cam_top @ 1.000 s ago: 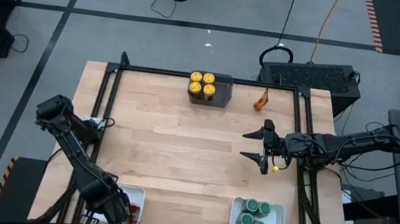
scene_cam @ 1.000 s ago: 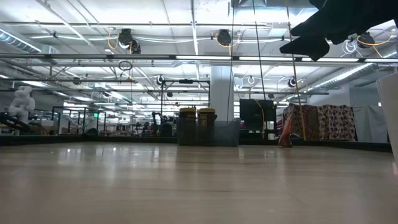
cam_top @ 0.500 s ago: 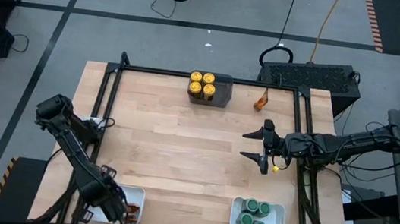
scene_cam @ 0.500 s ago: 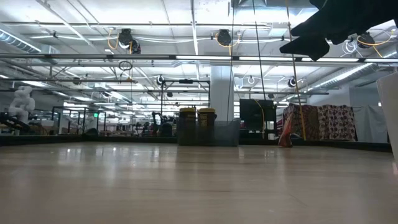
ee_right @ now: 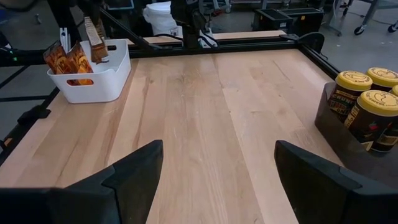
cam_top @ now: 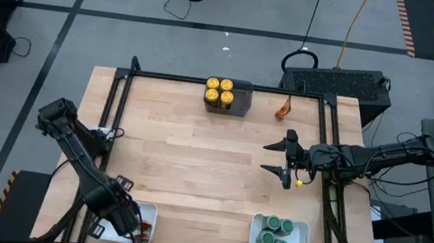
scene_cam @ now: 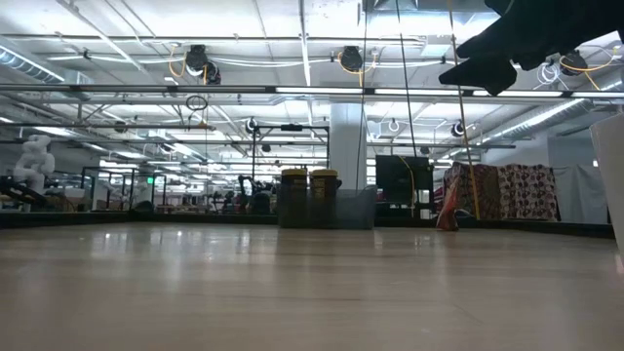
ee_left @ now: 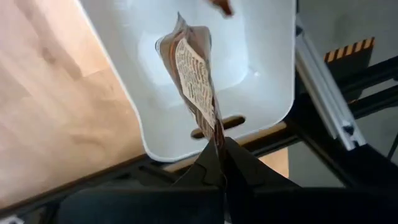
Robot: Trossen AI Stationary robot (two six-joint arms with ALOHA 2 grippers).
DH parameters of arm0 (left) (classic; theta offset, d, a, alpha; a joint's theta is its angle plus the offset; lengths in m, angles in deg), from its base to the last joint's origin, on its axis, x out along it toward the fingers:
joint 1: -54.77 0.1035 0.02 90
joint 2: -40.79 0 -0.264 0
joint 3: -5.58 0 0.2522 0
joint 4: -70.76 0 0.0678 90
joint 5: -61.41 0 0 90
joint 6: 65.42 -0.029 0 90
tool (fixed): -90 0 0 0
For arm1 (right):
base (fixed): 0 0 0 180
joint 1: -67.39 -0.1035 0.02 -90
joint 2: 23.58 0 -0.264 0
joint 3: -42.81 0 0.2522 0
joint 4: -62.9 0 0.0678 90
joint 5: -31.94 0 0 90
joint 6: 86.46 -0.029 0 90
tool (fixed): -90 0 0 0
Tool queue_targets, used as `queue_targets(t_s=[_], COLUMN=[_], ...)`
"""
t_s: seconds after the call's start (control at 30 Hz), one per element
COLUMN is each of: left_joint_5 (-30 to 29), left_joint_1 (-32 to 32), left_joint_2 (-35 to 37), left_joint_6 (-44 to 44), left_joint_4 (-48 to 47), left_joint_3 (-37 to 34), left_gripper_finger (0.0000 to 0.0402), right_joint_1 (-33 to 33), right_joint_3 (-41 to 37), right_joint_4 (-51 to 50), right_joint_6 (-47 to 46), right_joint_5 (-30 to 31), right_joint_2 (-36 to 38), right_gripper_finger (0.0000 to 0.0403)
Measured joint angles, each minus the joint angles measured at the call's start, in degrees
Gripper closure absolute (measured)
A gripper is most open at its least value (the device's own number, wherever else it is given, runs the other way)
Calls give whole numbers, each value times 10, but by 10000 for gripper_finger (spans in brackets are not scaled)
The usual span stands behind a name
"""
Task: Sort spices by type
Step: Put the left orange seasoning pack into the left white bin
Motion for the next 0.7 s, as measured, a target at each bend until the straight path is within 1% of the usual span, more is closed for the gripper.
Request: queue_targets(t_s=[0.23,0.5,0.7], left_joint_5=[9,54,54], left_joint_1=[-16,-28,-27], left_joint_2=[-1,-47,-57], left_joint_6=[30,30,30], left_joint_4=[51,55,78], left_joint_3=[0,-1,-1], left_gripper_finger=[402,402,402], right_joint_1=[0,0,0], right_joint_3=[0,0,0], right_joint_4=[-1,-1,-1], right_joint_6=[-1,0,1], right_joint_5=[-2,-2,-2], right_joint_2=[0,0,0], right_gripper_finger=[111,111,111])
